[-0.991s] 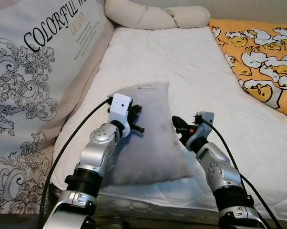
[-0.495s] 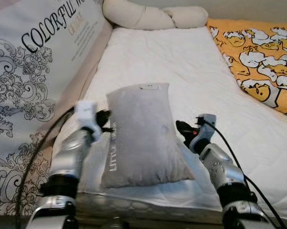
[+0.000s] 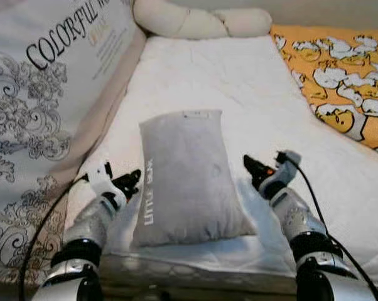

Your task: Clean up the room

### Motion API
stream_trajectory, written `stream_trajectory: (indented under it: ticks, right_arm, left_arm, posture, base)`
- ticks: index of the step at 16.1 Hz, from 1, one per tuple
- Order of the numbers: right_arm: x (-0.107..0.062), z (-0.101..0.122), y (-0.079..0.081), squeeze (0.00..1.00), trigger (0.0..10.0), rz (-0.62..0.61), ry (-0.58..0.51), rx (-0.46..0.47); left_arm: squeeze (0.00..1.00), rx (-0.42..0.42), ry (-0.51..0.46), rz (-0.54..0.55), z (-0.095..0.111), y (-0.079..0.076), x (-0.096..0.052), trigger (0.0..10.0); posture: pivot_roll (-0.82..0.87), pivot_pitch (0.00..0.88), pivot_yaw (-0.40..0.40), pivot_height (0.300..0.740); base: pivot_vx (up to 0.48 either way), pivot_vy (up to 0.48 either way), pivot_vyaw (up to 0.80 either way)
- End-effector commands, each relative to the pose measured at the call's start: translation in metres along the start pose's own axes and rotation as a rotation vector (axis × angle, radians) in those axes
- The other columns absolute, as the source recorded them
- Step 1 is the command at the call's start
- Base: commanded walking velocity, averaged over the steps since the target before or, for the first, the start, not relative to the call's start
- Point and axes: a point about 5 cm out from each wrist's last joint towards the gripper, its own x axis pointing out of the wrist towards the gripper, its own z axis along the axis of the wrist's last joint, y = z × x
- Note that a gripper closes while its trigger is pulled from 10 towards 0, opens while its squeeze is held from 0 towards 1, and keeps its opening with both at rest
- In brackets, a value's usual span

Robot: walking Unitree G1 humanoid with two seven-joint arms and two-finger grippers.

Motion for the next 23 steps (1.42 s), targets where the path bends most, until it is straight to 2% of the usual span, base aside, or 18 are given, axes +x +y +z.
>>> stream_trajectory:
  ticks: [1,2,3,6,7,8,10,12,13,14,15,17,18,19,20,21,22,23]
  right_arm:
    - [0.001,0.0,-0.001,1.0,10.0,-0.018,0.001,0.006]
    - [0.003,0.0,0.0,1.0,10.0,-0.008,-0.008,0.066]
    - [0.004,0.0,0.002,1.0,10.0,-0.007,-0.012,0.077]
    - [0.008,0.003,0.007,1.0,10.0,0.021,-0.027,0.105]
    - [0.008,0.001,0.004,1.0,10.0,0.007,-0.012,0.122]
    - [0.008,-0.001,0.003,1.0,10.0,-0.001,0.003,0.131]
    - [0.008,-0.019,0.009,1.0,10.0,0.062,0.12,0.166]
    - [0.007,-0.026,0.015,1.0,10.0,0.118,0.159,0.236]
    - [0.007,-0.032,0.019,0.6,10.0,0.147,0.195,0.295]
    - [0.005,-0.039,0.023,0.0,10.0,0.191,0.244,0.329]
    - [0.005,-0.041,0.025,0.0,10.0,0.208,0.265,0.334]
    - [0.002,-0.054,0.028,0.0,10.0,0.203,0.35,0.246]
    - [0.002,-0.056,0.027,0.0,4.1,0.189,0.364,0.235]
    - [0.002,-0.057,0.026,0.0,2.6,0.183,0.368,0.228]
    - [0.001,-0.057,0.025,0.0,0.0,0.177,0.376,0.216]
    - [0.001,-0.058,0.025,0.0,0.0,0.176,0.379,0.21]
    - [0.001,-0.059,0.025,0.0,0.0,0.166,0.385,0.184]
    - [0.0,-0.062,0.023,0.0,0.0,0.135,0.415,0.16]
  left_arm:
    - [1.0,-0.004,-0.021,-0.021,0.006,-0.007,0.005,10.0]
    - [1.0,-0.025,-0.024,-0.032,0.005,-0.01,0.007,10.0]
    - [1.0,-0.037,-0.026,-0.037,0.005,-0.01,0.008,10.0]
    - [1.0,-0.158,-0.053,-0.071,0.005,-0.01,0.008,10.0]
    - [1.0,-0.217,-0.057,-0.083,0.004,-0.009,0.007,10.0]
    - [1.0,-0.228,-0.051,-0.089,0.002,-0.009,0.007,10.0]
    - [1.0,-0.303,-0.024,-0.142,-0.008,-0.009,0.003,10.0]
    - [1.0,-0.377,0.002,-0.198,-0.014,-0.011,0.001,10.0]
    - [1.0,-0.37,0.038,-0.21,-0.021,-0.013,0.0,10.0]
    - [1.0,-0.304,0.096,-0.199,-0.031,-0.016,0.0,10.0]
    - [1.0,-0.273,0.118,-0.187,-0.036,-0.016,0.0,10.0]
    - [1.0,-0.225,0.134,-0.194,-0.041,-0.02,0.0,10.0]
    - [1.0,-0.224,0.126,-0.215,-0.039,-0.024,0.001,10.0]
    - [0.92,-0.207,0.126,-0.227,-0.039,-0.026,0.002,10.0]
    - [0.29,-0.09,0.135,-0.246,-0.04,-0.033,0.004,7.1]
    - [0.1,-0.069,0.138,-0.251,-0.04,-0.034,0.005,4.2]
    - [0.0,-0.005,0.144,-0.26,-0.042,-0.037,0.005,0.4]
    - [0.0,0.017,0.145,-0.276,-0.043,-0.04,0.006,0.0]
  posture:
    - [0.05,0.0,0.032,0.74]
    - [0.05,0.0,0.034,0.74]
    - [0.05,0.0,0.039,0.74]
    - [0.05,0.0,0.041,0.74]
    - [0.05,0.0,0.036,0.74]
    - [0.05,0.0,0.036,0.74]
    - [0.06,0.0,0.025,0.74]
    - [0.07,0.0,0.023,0.74]
    - [0.07,0.0,0.021,0.74]
    - [0.07,0.0,0.018,0.74]
    - [0.07,0.0,0.018,0.74]
    - [0.07,0.0,0.017,0.74]
    - [0.07,0.0,0.016,0.74]
    - [0.07,0.0,0.014,0.74]
    - [0.07,0.0,0.014,0.74]
    - [0.07,0.0,0.016,0.74]
    - [0.08,0.0,0.015,0.74]
    - [0.07,0.0,0.017,0.74]
  base:
    - [0.0,0.0,0.0]
    - [0.0,0.0,0.0]
    - [0.0,0.0,0.0]
    - [0.0,0.0,0.0]
    - [0.0,0.0,0.0]
    - [0.0,0.0,0.0]
    - [0.0,0.0,0.0]
    - [0.0,0.0,0.0]
    - [0.0,0.0,0.0]
    - [0.0,0.0,0.0]
    - [0.0,0.0,0.0]
    - [0.0,0.0,0.0]
    - [0.0,0.0,0.0]
    - [0.0,0.0,0.0]
    - [0.0,0.0,0.0]
    - [0.0,0.0,0.0]
    - [0.0,0.0,0.0]
    - [0.0,0.0,0.0]
